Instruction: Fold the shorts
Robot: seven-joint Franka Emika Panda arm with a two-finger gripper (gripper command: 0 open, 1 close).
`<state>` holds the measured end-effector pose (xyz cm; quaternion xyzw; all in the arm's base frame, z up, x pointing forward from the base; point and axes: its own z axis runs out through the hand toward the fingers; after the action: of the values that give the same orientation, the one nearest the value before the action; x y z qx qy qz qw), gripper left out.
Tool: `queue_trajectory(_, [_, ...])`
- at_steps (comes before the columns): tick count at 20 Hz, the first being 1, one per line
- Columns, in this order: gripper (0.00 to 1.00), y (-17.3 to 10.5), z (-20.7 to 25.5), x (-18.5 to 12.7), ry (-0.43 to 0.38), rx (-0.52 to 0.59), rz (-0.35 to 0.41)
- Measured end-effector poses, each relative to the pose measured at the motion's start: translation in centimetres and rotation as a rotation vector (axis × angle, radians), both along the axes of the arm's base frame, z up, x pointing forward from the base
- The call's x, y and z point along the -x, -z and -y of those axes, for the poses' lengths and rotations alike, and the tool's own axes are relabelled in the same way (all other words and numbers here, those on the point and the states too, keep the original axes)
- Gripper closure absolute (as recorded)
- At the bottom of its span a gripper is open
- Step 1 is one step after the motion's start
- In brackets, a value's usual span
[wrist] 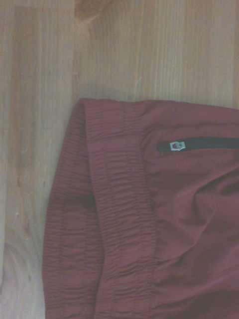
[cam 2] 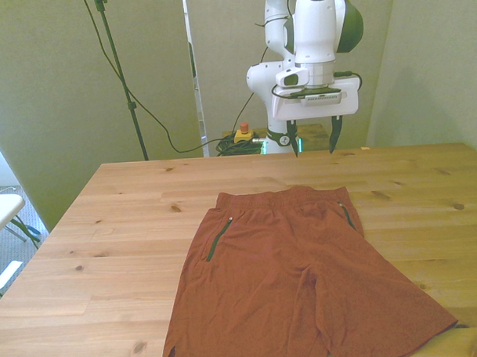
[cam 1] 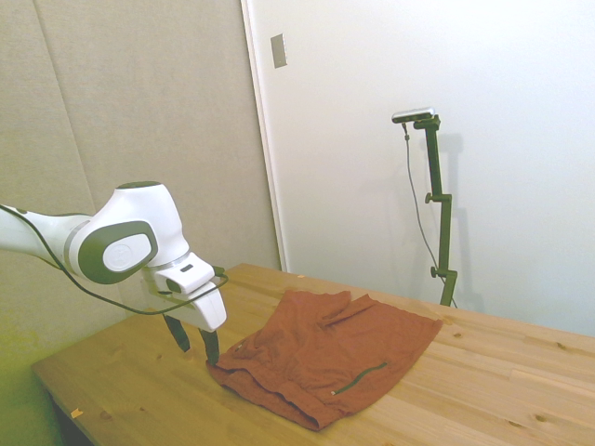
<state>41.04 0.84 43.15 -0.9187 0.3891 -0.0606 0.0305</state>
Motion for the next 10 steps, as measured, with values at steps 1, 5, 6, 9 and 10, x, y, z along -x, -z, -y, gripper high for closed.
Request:
queue_trajectory(1, [0.0,0.0,0.0,0.0,-0.001,0.0,-0.001])
queue_trajectory(5, [0.0,-0.3,0.0,-0.7,-0.009,0.01,0.003])
queue_trajectory(6, [0.0,-0.4,-0.2,-1.2,-0.013,0.011,0.006])
queue_trajectory(9, [0.0,-0.2,-1.9,-3.1,-0.045,0.076,0.0])
queue_trajectory(10, [0.0,0.3,-2.8,-3.8,-0.062,0.129,0.001])
